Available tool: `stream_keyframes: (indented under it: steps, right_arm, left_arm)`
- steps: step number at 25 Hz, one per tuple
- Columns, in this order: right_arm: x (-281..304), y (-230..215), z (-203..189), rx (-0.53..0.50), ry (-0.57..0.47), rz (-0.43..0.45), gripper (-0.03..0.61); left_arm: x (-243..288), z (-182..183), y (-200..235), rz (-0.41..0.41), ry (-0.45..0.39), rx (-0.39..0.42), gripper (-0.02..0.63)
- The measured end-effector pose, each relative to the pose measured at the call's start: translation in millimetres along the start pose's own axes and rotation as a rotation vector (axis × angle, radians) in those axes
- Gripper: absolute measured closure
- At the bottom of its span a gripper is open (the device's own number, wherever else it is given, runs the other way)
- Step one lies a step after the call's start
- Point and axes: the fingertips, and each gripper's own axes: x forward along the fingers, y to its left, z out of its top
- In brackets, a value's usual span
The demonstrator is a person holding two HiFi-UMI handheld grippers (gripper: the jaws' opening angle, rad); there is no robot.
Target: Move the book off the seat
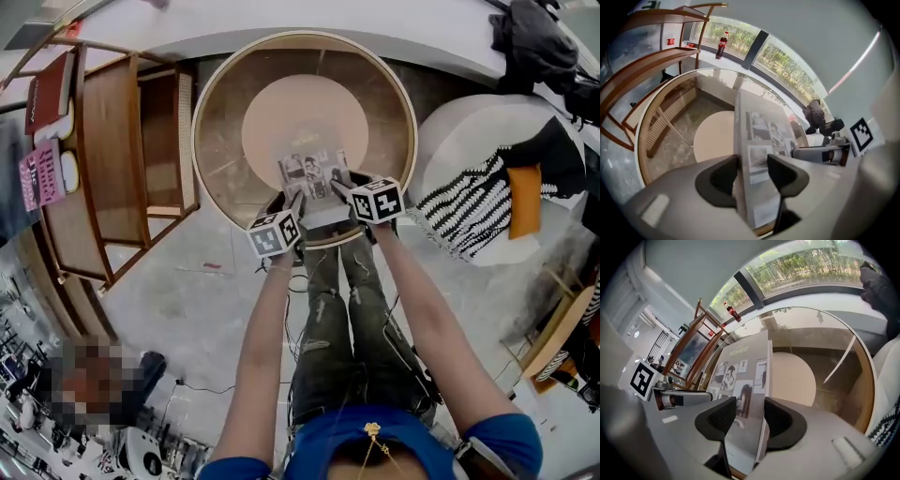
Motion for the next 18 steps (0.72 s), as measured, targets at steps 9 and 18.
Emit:
stream_keyframes:
  steps: [9, 18]
  right_arm:
    - [0.4, -1.7, 0.7, -0.012, -0.024, -0.015, 0.388]
    - [-0.5, -2.4, 0.4, -0.013, 0.0, -0.01, 0.388]
  left_arm:
    - [5.5, -0.8, 2.2, -0.015, 0.032, -0.015, 0.413]
    - [4.9, -0.5, 1.5, -0.01, 0.016, -0.017, 0.411]
